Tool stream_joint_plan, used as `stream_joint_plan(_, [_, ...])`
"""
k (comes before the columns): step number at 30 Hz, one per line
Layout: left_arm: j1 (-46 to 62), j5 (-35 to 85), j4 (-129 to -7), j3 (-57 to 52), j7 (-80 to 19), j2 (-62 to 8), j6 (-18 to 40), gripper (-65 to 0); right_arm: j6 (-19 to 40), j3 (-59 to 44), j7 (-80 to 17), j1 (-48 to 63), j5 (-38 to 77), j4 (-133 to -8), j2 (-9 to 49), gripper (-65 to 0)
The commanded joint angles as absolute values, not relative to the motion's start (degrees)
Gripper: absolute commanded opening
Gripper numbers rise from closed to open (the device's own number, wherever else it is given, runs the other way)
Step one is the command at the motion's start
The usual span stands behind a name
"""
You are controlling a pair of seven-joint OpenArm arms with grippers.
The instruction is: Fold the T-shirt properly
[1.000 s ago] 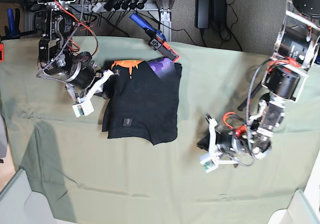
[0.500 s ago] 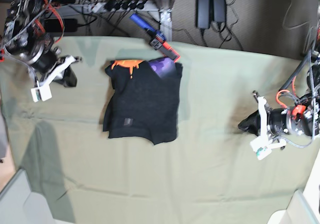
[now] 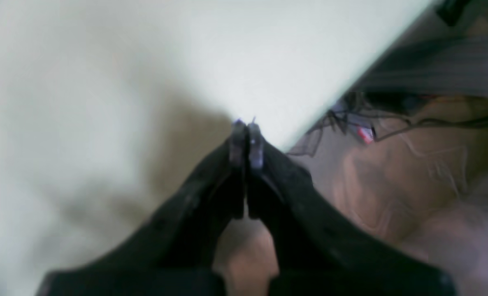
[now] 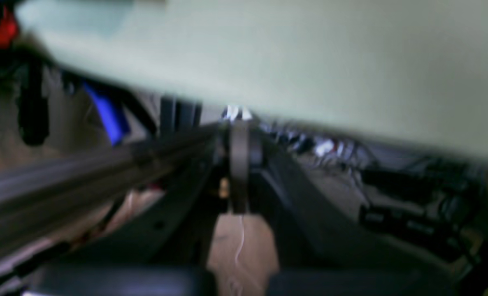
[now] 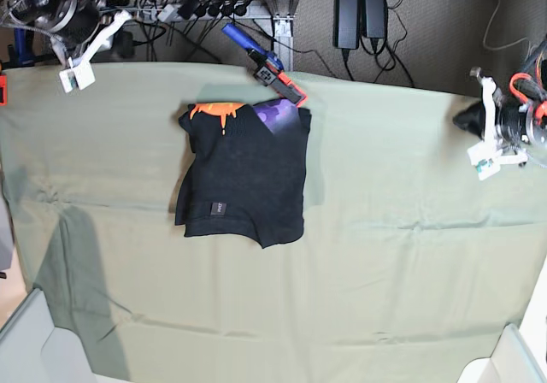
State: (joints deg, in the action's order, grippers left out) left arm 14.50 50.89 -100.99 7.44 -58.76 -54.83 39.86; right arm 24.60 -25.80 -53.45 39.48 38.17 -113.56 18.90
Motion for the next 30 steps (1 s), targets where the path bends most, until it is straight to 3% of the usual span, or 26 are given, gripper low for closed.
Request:
stream_joint_plan(1, [15.8, 50.9, -101.7, 6.7, -58.5, -56.7, 40.0, -65.0, 28.5, -26.3, -52.6, 41.0, 38.8, -114.4, 19.5, -65.0])
stream_joint_plan(10, [32.3, 44.4, -101.3, 6.7, -54.2, -56.6, 40.0, -65.0, 28.5, -26.2, -52.3, 48.7, 38.3, -112.2, 19.3, -65.0])
stream_joint_plan(16, [39.1, 37.5, -96.9, 6.7, -49.6, -52.0, 40.0, -65.0, 28.3, -25.7, -50.2, 49.1, 37.4, -101.3, 18.9, -65.0])
stream_joint_plan(24, [36.3, 30.5, -77.9, 6.9, -47.4, -40.8, 40.0, -65.0, 28.1, -25.7, -48.9, 45.6, 36.8, -81.9, 18.9, -65.0])
stream_joint_plan(30, [29.6, 26.7, -63.4, 6.9, -46.3, -33.2, 34.9, -65.0, 27.6, -25.7, -48.9, 39.4, 34.7, -68.8, 18.9, -65.0])
